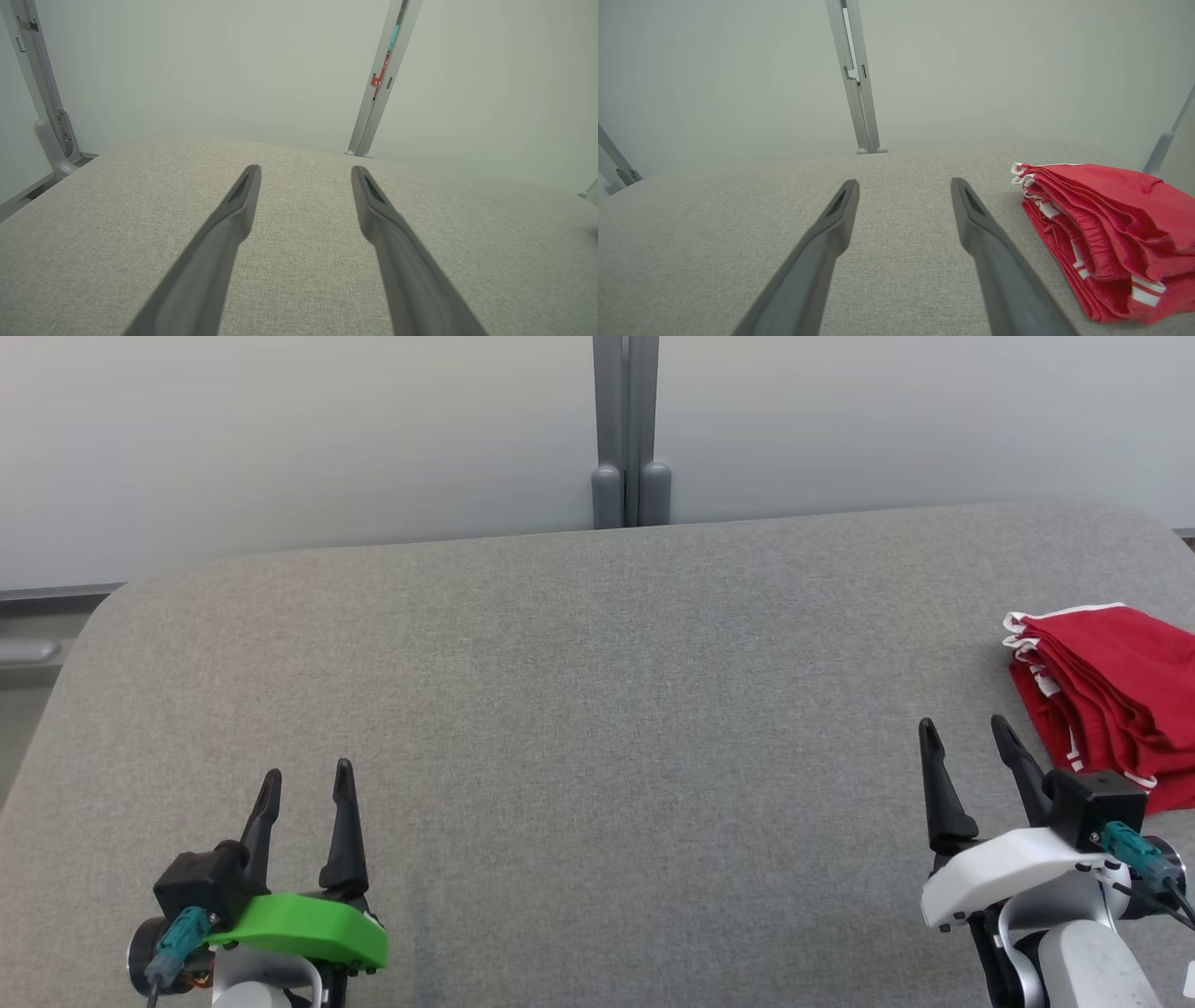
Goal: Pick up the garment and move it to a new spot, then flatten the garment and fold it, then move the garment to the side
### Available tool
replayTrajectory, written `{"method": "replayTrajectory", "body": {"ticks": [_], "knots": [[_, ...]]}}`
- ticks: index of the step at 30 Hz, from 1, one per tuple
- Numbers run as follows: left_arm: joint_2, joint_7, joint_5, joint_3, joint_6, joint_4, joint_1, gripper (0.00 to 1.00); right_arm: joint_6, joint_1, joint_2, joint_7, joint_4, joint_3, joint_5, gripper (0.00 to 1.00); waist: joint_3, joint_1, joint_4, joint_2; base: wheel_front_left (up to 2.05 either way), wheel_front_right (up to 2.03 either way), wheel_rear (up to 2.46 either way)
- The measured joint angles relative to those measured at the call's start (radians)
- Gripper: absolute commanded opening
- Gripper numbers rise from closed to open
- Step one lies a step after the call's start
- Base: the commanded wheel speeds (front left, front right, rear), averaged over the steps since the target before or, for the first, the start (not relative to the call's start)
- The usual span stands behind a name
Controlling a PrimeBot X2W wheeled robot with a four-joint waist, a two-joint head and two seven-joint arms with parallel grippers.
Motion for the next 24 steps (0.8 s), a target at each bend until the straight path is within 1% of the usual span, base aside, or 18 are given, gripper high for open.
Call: {"method": "replayTrajectory", "body": {"ticks": [18,19,24], "knots": [[0.011,0.012,-0.016,-0.015,0.001,0.004,0.000,1.00,0.000,0.000,0.004,0.004,0.001,0.007,0.000,1.00,0.005,0.0000,0.000,0.0000,0.00,0.00,0.00],[0.010,0.012,-0.017,-0.015,0.001,0.007,0.000,0.00,0.000,0.001,0.005,0.004,0.003,0.007,0.000,0.00,0.005,0.0000,0.000,0.0000,0.00,0.00,0.00],[0.005,0.015,-0.018,-0.015,0.001,0.049,0.023,0.00,0.000,0.031,0.017,0.009,0.049,0.006,0.004,0.00,0.006,0.0000,0.000,0.0000,0.00,0.00,0.00]]}}
